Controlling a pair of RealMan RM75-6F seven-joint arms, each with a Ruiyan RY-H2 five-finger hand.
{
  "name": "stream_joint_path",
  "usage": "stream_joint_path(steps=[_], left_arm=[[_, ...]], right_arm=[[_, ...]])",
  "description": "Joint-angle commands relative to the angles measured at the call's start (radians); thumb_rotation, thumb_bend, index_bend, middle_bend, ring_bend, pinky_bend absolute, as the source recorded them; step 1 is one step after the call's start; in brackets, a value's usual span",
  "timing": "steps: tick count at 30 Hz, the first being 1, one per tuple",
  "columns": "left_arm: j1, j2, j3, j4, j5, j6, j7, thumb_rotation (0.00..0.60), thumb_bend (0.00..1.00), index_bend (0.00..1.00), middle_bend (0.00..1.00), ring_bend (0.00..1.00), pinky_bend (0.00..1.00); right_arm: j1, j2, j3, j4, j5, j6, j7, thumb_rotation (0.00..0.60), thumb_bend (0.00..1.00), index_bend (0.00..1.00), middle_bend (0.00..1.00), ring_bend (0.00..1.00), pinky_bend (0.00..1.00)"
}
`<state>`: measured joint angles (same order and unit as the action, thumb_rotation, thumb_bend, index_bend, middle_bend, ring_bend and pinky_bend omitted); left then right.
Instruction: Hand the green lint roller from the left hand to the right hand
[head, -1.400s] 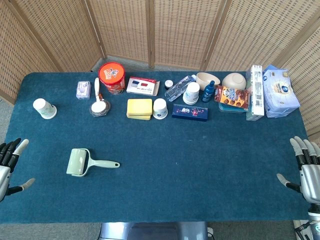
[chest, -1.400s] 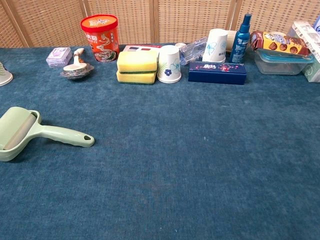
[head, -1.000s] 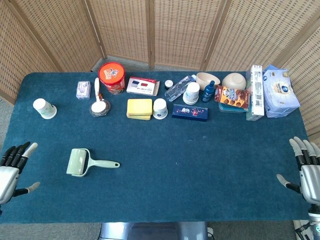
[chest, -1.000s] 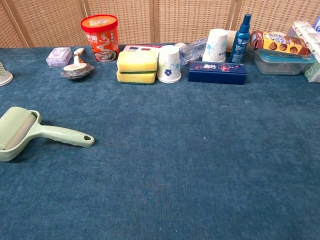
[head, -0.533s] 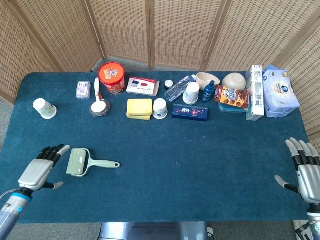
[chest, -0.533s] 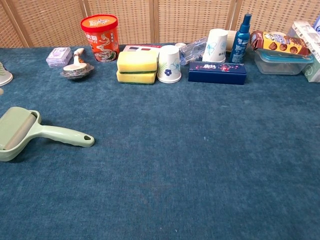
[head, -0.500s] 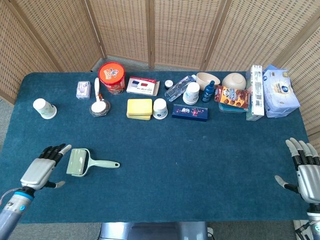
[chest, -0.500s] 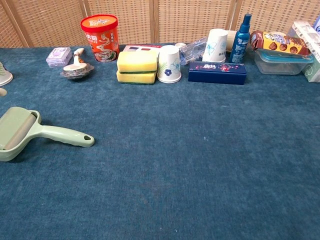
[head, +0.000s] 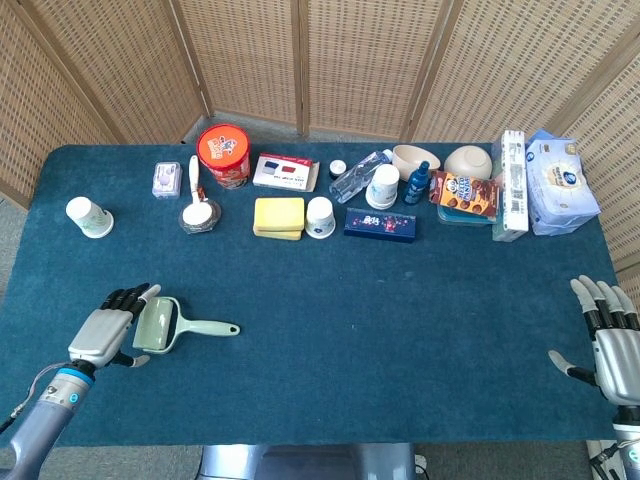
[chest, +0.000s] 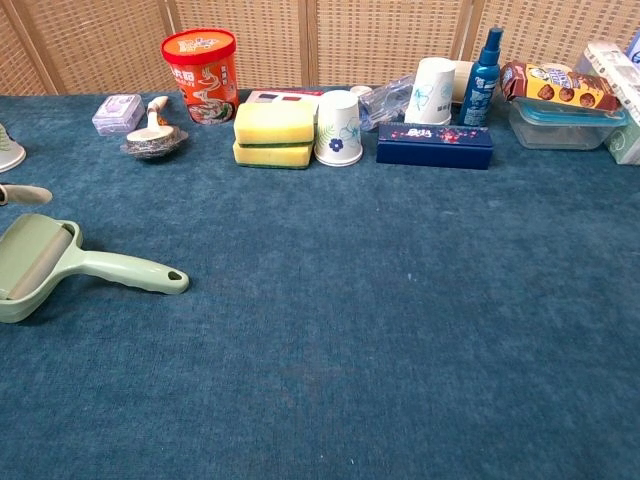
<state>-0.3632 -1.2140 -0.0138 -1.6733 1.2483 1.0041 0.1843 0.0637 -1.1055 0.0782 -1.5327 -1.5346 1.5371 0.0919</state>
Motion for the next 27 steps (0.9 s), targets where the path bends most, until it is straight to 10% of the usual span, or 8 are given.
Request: stream_joint_path(steps=[1,13,27], left_arm=[[-0.014,-0.010,-0.007,0.003,-0.025,-0.020,0.011,0.600,0.00,0.00,0.00,0.00,0.01],[-0.025,-0.070,-0.025,0.029,-0.109,0.011,0.081,0.600,0.00,0.27,0.38,0.30,0.37],[-0.014,-0.029,-0.034,-0.037,0.030,0.077,-0.047,0.600,0.00,0.29,0.41,0.32,0.40]], right_arm=[[0.000,0.000,0.000,0.000,0.000,-0.001,0.002,0.600,0.00,0.00,0.00,0.00,0.00],[0.002,0.000,-0.002,0.001,0.000,-0.008,0.020,0.600,0.00,0.00,0.00,0.00,0.00],[0.004,-0.003,-0.009,-0.002,-0.009,-0.011,0.005,0.600,0.00,0.00,0.00,0.00,0.00]])
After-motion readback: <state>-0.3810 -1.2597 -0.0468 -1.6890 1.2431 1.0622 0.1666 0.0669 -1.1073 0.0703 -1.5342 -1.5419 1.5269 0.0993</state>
